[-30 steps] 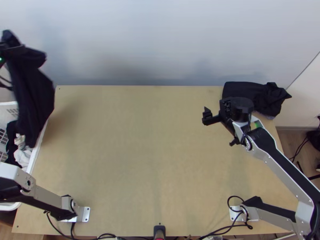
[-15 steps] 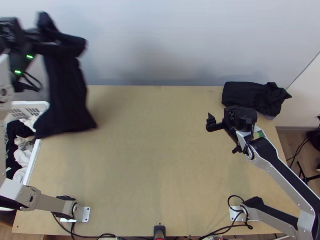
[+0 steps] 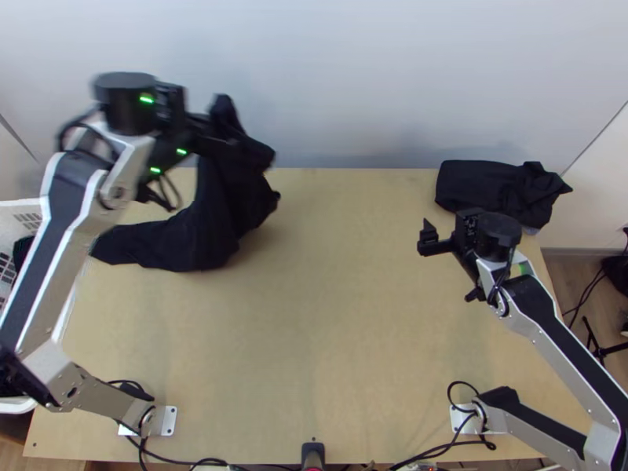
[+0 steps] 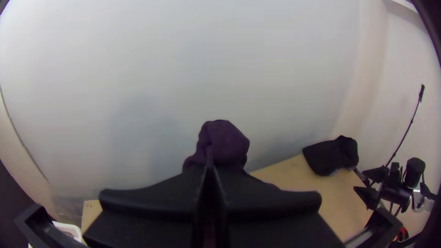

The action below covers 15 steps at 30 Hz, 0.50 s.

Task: Fold the t-shirt

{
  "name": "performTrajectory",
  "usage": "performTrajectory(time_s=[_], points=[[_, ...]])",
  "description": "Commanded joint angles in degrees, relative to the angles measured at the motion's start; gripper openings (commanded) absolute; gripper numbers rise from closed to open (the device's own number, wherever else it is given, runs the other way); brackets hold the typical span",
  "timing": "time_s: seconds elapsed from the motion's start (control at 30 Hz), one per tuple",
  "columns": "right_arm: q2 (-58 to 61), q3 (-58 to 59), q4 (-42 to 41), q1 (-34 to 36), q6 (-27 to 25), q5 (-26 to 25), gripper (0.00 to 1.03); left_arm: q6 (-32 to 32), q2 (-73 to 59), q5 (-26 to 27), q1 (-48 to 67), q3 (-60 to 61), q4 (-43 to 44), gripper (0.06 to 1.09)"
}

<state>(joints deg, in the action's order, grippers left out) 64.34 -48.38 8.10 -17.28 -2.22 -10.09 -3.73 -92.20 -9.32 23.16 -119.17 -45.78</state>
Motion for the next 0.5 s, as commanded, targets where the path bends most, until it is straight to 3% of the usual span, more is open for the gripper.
performTrajectory(time_s=[0.0,0.2,0.47], points=[[-1.58,1.53,-0.19,3.30,-0.24,0.07,0.99,-1.55,-4.21,-1.40,9.54,1.40,0.08,0.09],[-2.37,2.94,-0.19,7.52,-0.95,0.07,0.99,-1.99,-6.67,-4.04,19.38,4.13,-0.10,0.09],[-3.52,5.75,-0.19,9.72,-0.68,0.16,0.99,-3.83,-11.60,-3.51,25.36,10.89,3.94,0.09]])
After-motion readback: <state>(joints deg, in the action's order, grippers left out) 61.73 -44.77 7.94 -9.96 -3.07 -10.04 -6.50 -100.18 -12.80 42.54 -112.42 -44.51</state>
